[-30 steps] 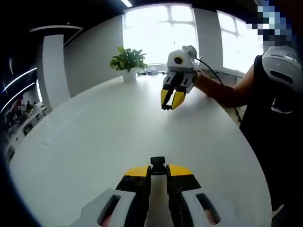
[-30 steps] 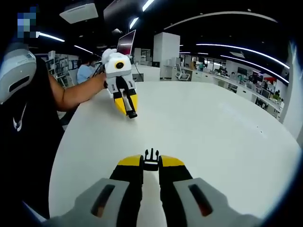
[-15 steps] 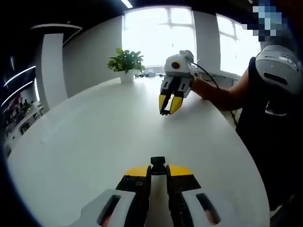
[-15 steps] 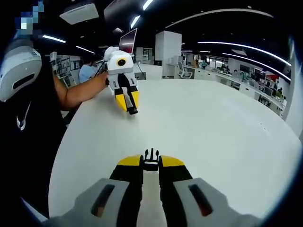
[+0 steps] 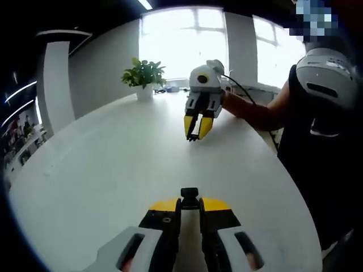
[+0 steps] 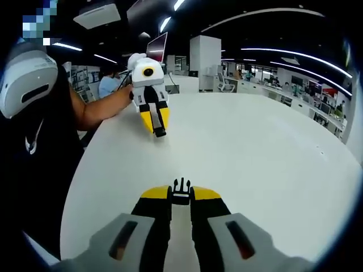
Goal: Snap the two parts of the plastic buckle together until the buckle closes and remains connected.
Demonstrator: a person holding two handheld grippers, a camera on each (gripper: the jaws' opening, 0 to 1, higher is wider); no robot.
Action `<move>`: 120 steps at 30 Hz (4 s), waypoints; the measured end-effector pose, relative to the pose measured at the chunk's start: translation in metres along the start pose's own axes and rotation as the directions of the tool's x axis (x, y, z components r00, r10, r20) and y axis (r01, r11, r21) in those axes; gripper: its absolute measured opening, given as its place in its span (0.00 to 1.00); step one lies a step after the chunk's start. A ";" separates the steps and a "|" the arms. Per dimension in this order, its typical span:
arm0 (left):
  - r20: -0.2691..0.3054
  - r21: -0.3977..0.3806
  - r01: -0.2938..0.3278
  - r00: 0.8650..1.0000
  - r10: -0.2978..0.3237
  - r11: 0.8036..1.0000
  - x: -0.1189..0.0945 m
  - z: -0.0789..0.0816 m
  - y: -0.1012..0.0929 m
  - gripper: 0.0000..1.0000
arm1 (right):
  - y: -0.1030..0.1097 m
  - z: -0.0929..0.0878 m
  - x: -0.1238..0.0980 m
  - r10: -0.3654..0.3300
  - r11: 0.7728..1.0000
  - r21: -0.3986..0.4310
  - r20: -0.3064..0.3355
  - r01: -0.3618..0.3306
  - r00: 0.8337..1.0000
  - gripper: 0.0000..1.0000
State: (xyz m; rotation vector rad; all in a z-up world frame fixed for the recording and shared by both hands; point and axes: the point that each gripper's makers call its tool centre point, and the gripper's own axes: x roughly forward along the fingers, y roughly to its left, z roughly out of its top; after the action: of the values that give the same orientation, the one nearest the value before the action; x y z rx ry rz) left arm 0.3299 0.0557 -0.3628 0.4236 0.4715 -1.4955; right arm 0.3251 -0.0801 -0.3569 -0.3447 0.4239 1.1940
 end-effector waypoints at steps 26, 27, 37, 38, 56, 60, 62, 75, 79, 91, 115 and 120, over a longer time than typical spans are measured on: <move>-0.022 0.019 0.003 1.000 -0.002 1.000 0.009 0.000 -0.005 0.11 | 0.017 0.000 0.010 0.071 0.997 -0.016 -0.015 -0.072 0.997 0.11; -0.018 0.019 0.004 1.000 -0.004 1.000 0.010 0.001 -0.005 0.11 | 0.018 0.000 0.011 0.076 0.997 -0.016 -0.016 -0.076 0.997 0.11; 0.002 0.013 0.031 1.000 -0.032 0.999 0.015 0.006 -0.010 0.11 | 0.019 0.002 0.014 0.087 0.996 -0.017 -0.019 -0.088 0.996 0.11; 0.003 0.018 0.026 1.000 -0.026 1.000 0.015 0.007 -0.009 0.11 | 0.019 0.002 0.014 0.090 0.996 -0.017 -0.020 -0.090 0.996 0.11; 0.019 0.011 0.045 0.999 -0.045 0.999 0.018 0.011 -0.013 0.11 | 0.021 0.003 0.019 0.097 0.995 -0.033 -0.032 -0.098 0.995 0.11; 0.014 0.010 0.055 0.998 -0.055 0.998 0.019 0.011 -0.015 0.11 | 0.022 0.003 0.021 0.097 0.994 -0.044 -0.033 -0.099 0.995 0.11; 0.013 0.013 0.053 0.999 -0.053 0.999 0.019 0.010 -0.015 0.11 | 0.023 0.003 0.022 0.102 0.994 -0.048 -0.036 -0.103 0.994 0.11; 0.013 -0.006 0.055 0.998 -0.055 0.998 0.019 0.011 -0.016 0.11 | 0.027 0.005 0.027 0.107 0.990 -0.092 -0.039 -0.110 0.994 0.11; 0.018 -0.009 0.051 0.999 -0.051 0.999 0.020 0.012 -0.016 0.11 | 0.028 0.006 0.027 0.108 0.989 -0.095 -0.039 -0.112 0.993 0.11; 0.019 -0.009 0.054 0.998 -0.054 0.998 0.026 0.014 -0.017 0.11 | 0.029 0.005 0.028 0.115 0.988 -0.094 -0.041 -0.118 0.993 0.11; 0.020 0.025 0.044 0.999 -0.045 0.999 0.034 0.012 -0.017 0.11 | 0.032 0.007 0.029 0.121 0.987 -0.101 -0.037 -0.124 0.992 0.11; 0.022 0.023 0.051 0.998 -0.051 0.998 0.037 0.012 -0.018 0.11 | 0.032 0.006 0.030 0.121 0.987 -0.101 -0.039 -0.125 0.992 0.11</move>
State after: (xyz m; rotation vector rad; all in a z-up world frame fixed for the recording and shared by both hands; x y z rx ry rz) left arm 0.3130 0.0175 -0.3720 0.4147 0.4512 -1.5543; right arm 0.3050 -0.0423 -0.3672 -0.4323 0.4174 1.3352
